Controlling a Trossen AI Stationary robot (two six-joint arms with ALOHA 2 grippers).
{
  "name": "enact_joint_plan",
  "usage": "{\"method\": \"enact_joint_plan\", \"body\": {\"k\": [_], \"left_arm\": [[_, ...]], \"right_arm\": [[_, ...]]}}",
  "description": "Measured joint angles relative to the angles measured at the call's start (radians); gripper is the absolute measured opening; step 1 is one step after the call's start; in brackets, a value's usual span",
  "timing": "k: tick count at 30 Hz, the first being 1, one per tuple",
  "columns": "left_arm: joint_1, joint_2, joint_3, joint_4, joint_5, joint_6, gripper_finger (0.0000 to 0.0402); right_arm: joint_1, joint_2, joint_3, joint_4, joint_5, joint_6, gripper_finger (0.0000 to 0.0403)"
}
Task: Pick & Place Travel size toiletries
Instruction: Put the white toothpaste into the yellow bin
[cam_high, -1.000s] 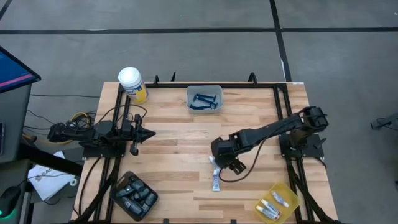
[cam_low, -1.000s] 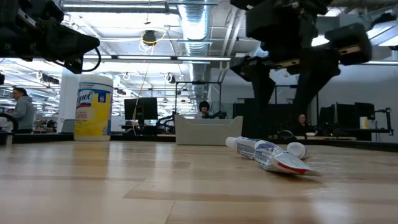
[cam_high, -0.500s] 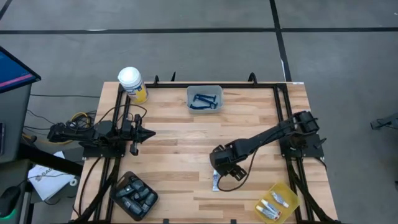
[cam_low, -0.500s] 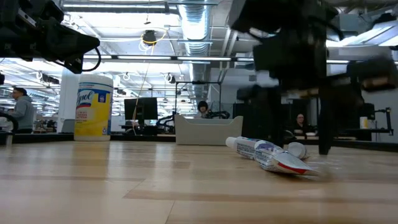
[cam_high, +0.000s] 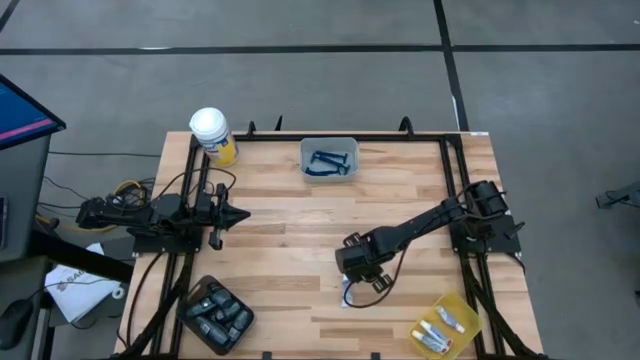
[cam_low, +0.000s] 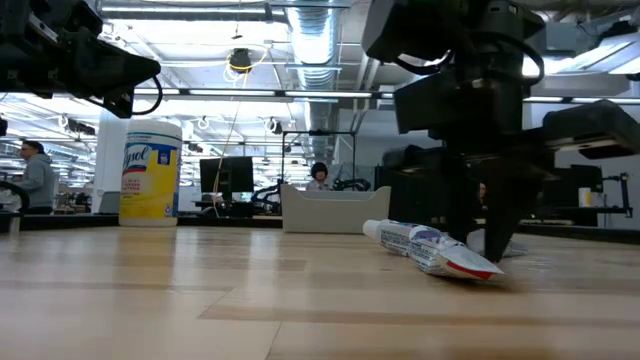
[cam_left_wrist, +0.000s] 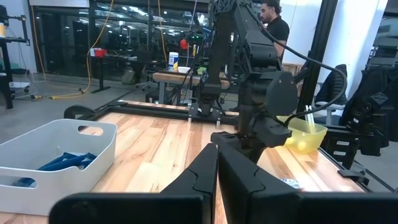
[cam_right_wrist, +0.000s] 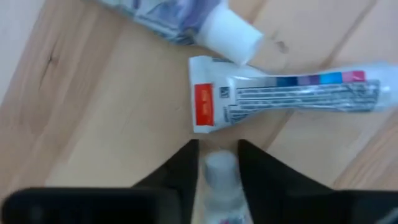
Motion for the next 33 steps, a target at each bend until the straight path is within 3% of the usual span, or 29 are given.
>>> {"method": "enact_joint_plan", "body": {"k": [5, 13, 19, 21, 27, 30, 33], "left_arm": [[0.000, 0.000, 0.000, 0.000, 0.000, 0.000, 0.0008], [0.000, 0.000, 0.000, 0.000, 0.000, 0.000, 0.0008], [0.000, 0.000, 0.000, 0.000, 0.000, 0.000, 0.0008], [0.000, 0.000, 0.000, 0.000, 0.000, 0.000, 0.0008], [0.000, 0.000, 0.000, 0.000, 0.000, 0.000, 0.0008], [0.000, 0.000, 0.000, 0.001, 0.000, 0.000, 0.0008], [0.000, 0.000, 0.000, 0.001, 0.000, 0.000, 0.0008]], "right_arm": [[-0.001, 0.002, 0.005, -0.005, 0.005, 0.130, 0.0040], [-0.003, 0.015, 0.138, -0.087, 0.018, 0.288, 0.0039], [-0.001, 0.012, 0.265, -0.198, 0.017, 0.304, 0.0038], [-0.001, 0.008, 0.305, -0.247, 0.015, 0.308, 0.0012], [0.013, -0.093, 0.379, -0.260, 0.014, 0.416, 0.0005], [0.029, -0.169, 0.387, -0.262, 0.080, 0.542, 0.0004], [0.031, -0.228, 0.387, -0.360, 0.199, 0.808, 0.0003]]}}
